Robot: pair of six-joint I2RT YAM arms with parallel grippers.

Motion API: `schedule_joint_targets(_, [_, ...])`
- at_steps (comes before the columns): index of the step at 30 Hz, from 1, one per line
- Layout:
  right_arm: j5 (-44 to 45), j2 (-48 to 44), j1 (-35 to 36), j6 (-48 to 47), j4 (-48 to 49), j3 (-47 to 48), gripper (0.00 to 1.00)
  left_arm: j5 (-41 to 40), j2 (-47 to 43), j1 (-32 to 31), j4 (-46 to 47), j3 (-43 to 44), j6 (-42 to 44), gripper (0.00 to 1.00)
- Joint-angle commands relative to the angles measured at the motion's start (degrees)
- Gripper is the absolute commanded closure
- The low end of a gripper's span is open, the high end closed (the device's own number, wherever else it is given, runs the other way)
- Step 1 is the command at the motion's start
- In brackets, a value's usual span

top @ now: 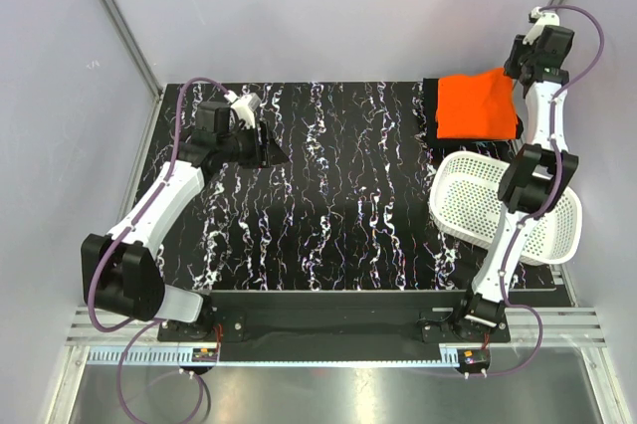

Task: Fold and stack the t-shirts
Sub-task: Neatly place the folded tshirt to the corner

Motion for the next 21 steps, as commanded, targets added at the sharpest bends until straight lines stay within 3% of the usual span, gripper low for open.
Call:
schedule_joint_targets(1, [-2.19,1.71,0.20,1.07,0.25,0.15,0.68,0.71,-0.56,0.42,1.90,0.36,0.59,0.43])
schedule_joint_targets(12, [6.07,19.55,-0.68,-0.34,-2.57,16.85,0.72,0.80,-0.55,0.86,1.90,0.62,0.59,0.41])
schedule_joint_targets(16, [9.34,20.79,-1.20,0.02,-2.48,18.35,0.73,0.71,-0.20,0.86,1.90,0.54,0.51,0.41])
schedule_joint_targets(21, [5.84,16.59,-1.29,0.89,-2.48,17.57,0.70,0.19,-0.47,0.86,1.90,0.36,0.59,0.41])
